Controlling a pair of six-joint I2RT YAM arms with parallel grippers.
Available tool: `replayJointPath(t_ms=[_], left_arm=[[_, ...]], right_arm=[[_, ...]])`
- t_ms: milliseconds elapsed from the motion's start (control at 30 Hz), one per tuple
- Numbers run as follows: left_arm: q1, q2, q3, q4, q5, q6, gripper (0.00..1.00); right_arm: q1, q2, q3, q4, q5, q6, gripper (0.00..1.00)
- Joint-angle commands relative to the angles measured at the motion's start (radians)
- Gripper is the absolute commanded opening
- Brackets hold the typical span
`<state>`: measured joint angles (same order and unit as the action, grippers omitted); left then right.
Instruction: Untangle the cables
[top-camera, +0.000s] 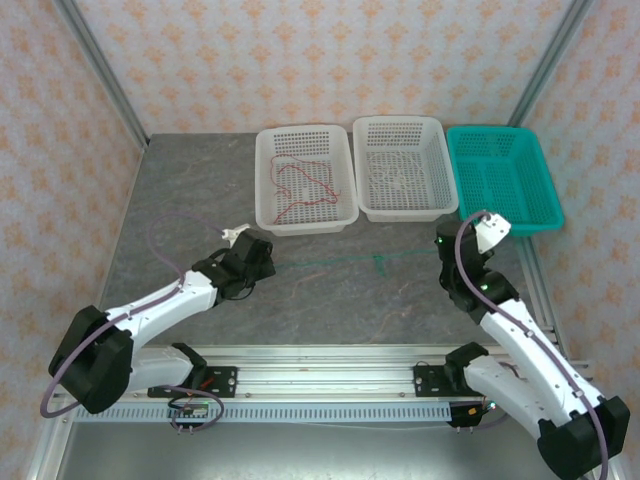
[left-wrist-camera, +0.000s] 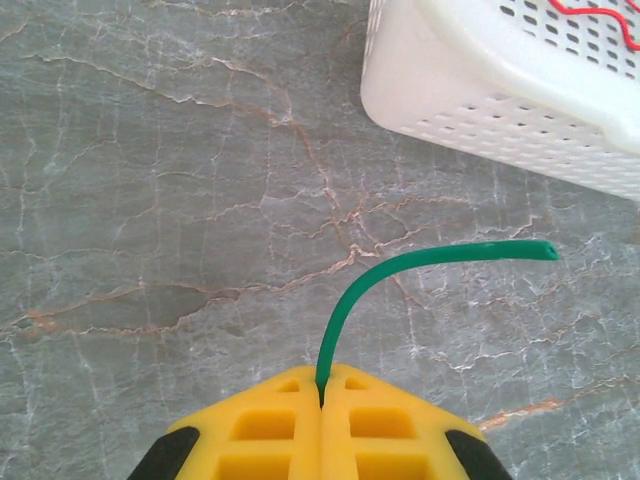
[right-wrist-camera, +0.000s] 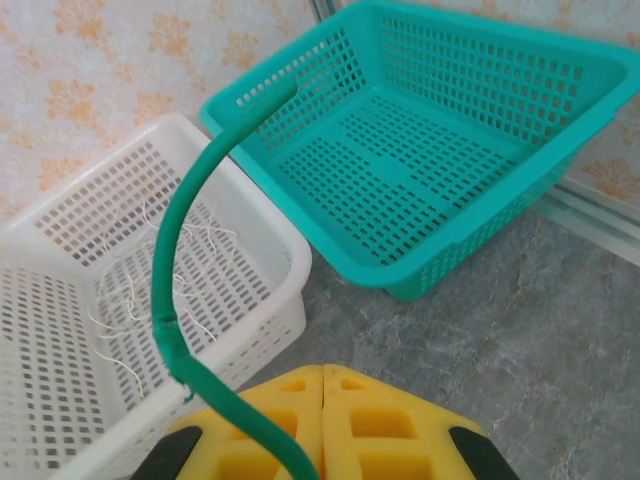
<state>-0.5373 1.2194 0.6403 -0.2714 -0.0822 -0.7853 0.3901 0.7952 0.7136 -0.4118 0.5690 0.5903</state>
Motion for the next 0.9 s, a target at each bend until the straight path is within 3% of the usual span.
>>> replayJointPath(t_ms=[0,200,367,500,533,667,767,867], left_arm=[[0.023,0.001,-0.039,-0.148,-0.173,0.018,0.0],[0.039,0.024,-0.081,-0.127,-0.148,-0.013,0.0],[0.04,0.033,-0.099,-0.097,-0.131,-0.018,0.0],[0.04,0.043,-0.09,-0.075,-0.115,0.007,0.0],[0.04,0.043,-0.085,-0.072,-0.111,0.012,0.04],[0.039,-0.009,-0.078,-0.07,-0.104,0.024,0.38],[0.04,-0.124,-0.093,-0.056,-0.103,0.05,0.66],[0.04,-0.264,-0.105,-0.051,-0.093,0.1,0.83]], right_arm=[[-0.089,-0.041,0.095,-0.129,0.2,-0.018,0.0],[-0.266,-0.04,0.162,-0.229,0.11,0.047,0.0],[-0.292,-0.046,0.153,-0.199,0.016,0.043,0.0],[-0.292,-0.048,0.142,-0.102,-0.206,0.004,0.0],[-0.293,-0.048,0.149,-0.099,-0.241,0.008,0.0],[-0.292,-0.048,0.208,-0.124,-0.28,0.02,0.0],[-0.292,-0.045,0.254,-0.101,-0.36,0.023,0.0],[-0.292,-0.037,0.284,-0.046,-0.438,0.035,0.0]])
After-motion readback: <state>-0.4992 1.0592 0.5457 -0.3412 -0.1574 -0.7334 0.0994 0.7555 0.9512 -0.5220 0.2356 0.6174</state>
